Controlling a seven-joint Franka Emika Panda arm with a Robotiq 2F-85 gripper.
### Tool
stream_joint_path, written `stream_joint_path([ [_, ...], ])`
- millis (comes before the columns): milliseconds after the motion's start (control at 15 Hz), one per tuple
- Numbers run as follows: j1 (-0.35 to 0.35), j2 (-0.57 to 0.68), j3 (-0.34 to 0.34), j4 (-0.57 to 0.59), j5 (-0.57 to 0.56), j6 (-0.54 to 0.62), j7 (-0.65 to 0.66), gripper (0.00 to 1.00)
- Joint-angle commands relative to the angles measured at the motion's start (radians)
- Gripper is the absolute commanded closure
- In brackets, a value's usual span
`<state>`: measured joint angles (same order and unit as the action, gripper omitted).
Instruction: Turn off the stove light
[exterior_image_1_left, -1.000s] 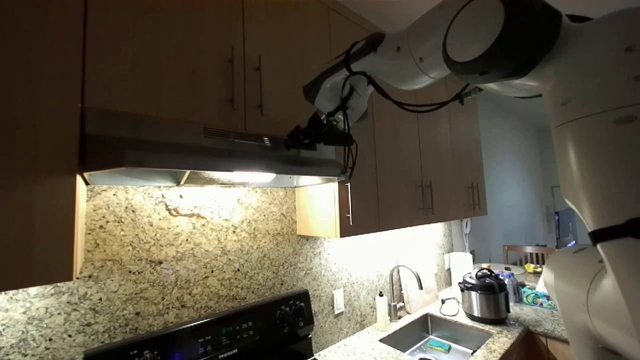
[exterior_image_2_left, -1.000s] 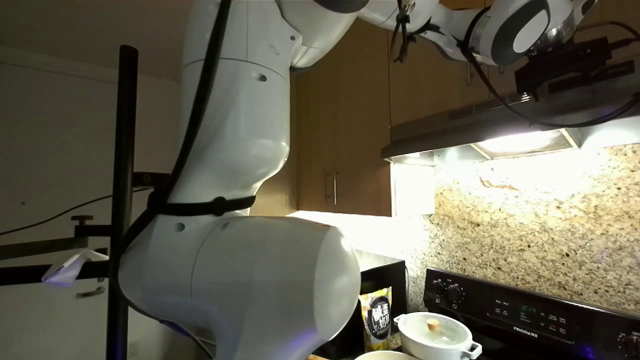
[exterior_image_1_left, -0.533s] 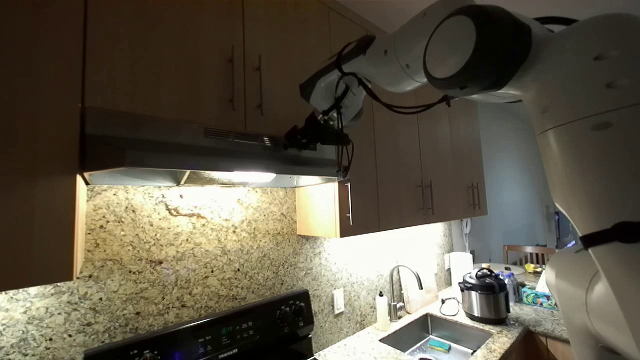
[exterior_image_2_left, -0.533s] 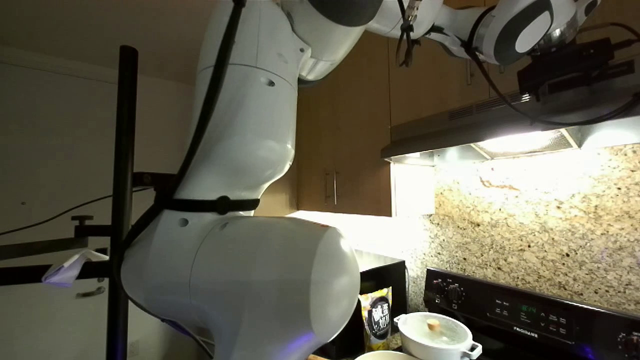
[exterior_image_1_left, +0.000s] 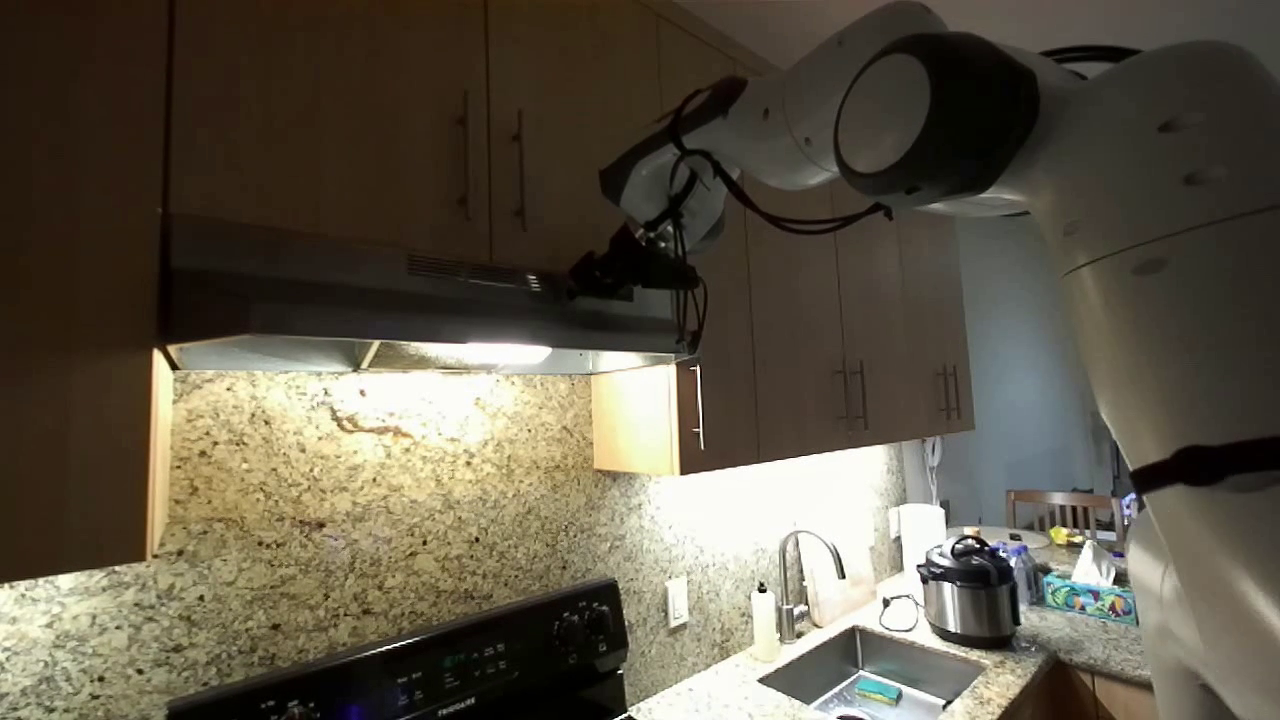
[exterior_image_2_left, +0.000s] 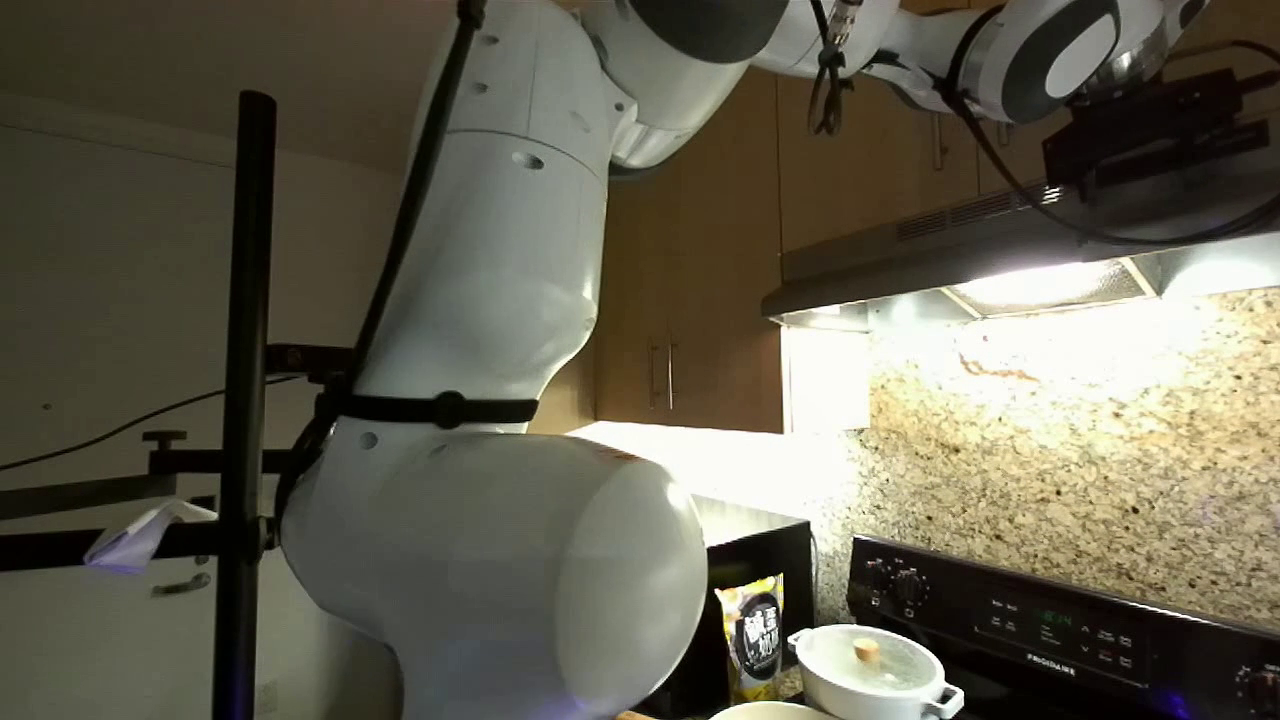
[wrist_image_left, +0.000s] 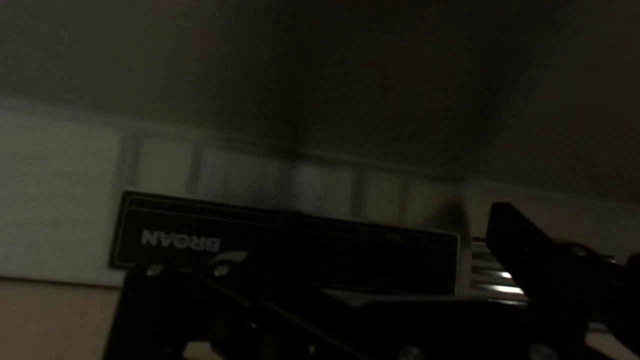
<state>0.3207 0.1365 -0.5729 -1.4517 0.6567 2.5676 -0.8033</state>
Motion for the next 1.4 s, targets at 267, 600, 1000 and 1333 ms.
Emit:
stream_joint_path([
  [267, -0.23, 0.031, 0.219, 0.09, -0.027, -0.006, -0.019, 0.0],
  [600, -0.221, 0.018, 0.217, 0.071, -0.043, -0.01, -0.011, 0.0],
  [1000, -0.199, -0.026, 0.197, 0.002, -0.138, 0.072, 0.077, 0.0],
  [1333, -0.183, -0.081, 0.194, -0.079, -0.226, 0.104, 0.167, 0.0],
])
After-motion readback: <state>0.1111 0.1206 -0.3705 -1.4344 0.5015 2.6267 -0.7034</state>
